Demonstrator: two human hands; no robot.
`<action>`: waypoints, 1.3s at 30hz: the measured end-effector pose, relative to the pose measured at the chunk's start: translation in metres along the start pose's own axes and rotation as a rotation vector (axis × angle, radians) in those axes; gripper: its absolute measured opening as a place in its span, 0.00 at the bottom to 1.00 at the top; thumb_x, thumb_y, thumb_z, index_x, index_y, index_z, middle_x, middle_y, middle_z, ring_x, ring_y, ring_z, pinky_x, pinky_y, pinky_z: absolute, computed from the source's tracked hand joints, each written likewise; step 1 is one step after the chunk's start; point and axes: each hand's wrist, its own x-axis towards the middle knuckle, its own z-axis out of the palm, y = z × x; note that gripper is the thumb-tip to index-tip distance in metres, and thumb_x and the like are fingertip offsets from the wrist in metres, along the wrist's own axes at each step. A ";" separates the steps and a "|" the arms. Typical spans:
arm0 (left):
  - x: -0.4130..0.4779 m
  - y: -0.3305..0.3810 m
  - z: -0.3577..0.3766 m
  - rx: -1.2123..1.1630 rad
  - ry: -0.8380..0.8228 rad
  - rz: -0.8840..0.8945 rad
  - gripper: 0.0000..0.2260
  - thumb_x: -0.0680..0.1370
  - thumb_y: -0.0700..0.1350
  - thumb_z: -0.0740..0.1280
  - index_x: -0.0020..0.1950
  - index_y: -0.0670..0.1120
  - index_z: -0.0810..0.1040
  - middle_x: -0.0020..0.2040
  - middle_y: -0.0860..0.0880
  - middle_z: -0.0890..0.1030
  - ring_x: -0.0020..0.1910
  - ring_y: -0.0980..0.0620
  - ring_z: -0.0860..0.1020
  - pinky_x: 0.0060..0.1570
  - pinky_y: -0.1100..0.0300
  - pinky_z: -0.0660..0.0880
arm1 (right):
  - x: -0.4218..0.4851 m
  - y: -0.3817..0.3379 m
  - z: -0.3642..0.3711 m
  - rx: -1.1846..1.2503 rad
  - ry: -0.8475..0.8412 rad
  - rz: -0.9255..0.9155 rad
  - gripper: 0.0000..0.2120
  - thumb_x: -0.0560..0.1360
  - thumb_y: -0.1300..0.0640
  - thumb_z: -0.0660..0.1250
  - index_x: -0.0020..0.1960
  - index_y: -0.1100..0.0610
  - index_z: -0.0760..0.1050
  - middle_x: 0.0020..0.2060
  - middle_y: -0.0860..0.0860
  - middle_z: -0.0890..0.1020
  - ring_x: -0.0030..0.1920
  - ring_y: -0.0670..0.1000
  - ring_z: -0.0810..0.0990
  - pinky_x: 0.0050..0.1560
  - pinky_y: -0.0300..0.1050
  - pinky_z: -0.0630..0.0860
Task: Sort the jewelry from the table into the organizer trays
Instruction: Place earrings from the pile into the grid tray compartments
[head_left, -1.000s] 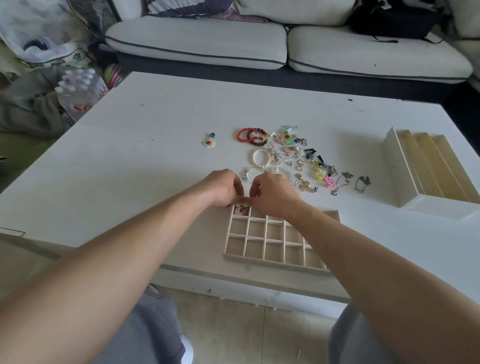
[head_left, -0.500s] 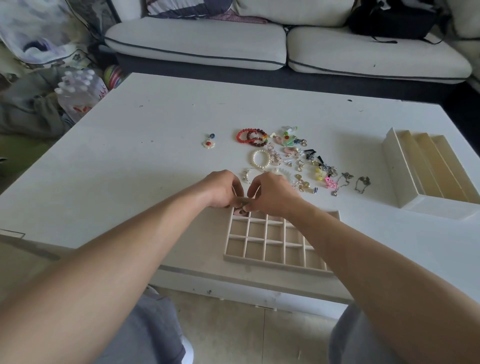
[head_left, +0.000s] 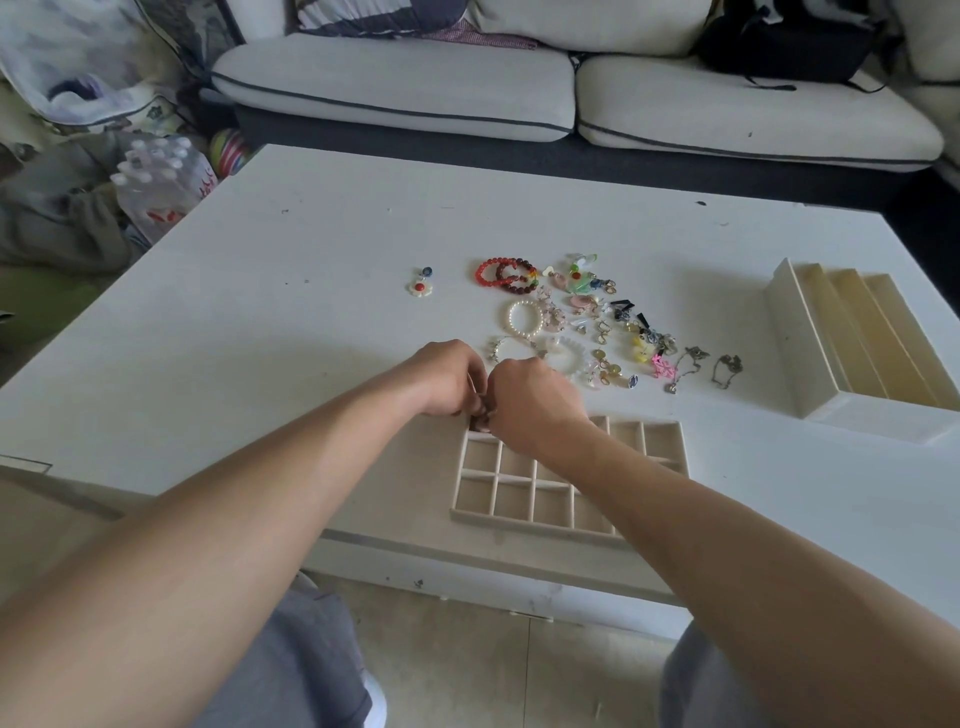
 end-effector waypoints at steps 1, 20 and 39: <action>0.000 0.000 0.000 0.004 0.002 0.002 0.11 0.73 0.38 0.73 0.39 0.53 0.77 0.35 0.54 0.79 0.33 0.54 0.77 0.31 0.64 0.68 | 0.000 0.000 0.000 0.008 -0.001 -0.001 0.16 0.75 0.50 0.74 0.60 0.55 0.79 0.53 0.56 0.82 0.53 0.60 0.82 0.47 0.49 0.79; -0.001 -0.001 0.002 -0.008 0.024 0.015 0.09 0.73 0.39 0.74 0.41 0.53 0.80 0.41 0.51 0.82 0.37 0.51 0.79 0.36 0.63 0.72 | -0.001 0.002 0.007 0.100 0.045 -0.004 0.11 0.75 0.58 0.72 0.57 0.57 0.81 0.49 0.58 0.82 0.50 0.61 0.83 0.44 0.48 0.79; -0.002 -0.002 0.019 -0.268 -0.041 -0.028 0.12 0.75 0.39 0.74 0.42 0.51 0.72 0.40 0.50 0.76 0.36 0.50 0.73 0.38 0.56 0.75 | -0.003 0.003 0.009 0.031 0.078 -0.002 0.12 0.75 0.66 0.65 0.56 0.60 0.80 0.48 0.60 0.81 0.50 0.63 0.83 0.40 0.48 0.74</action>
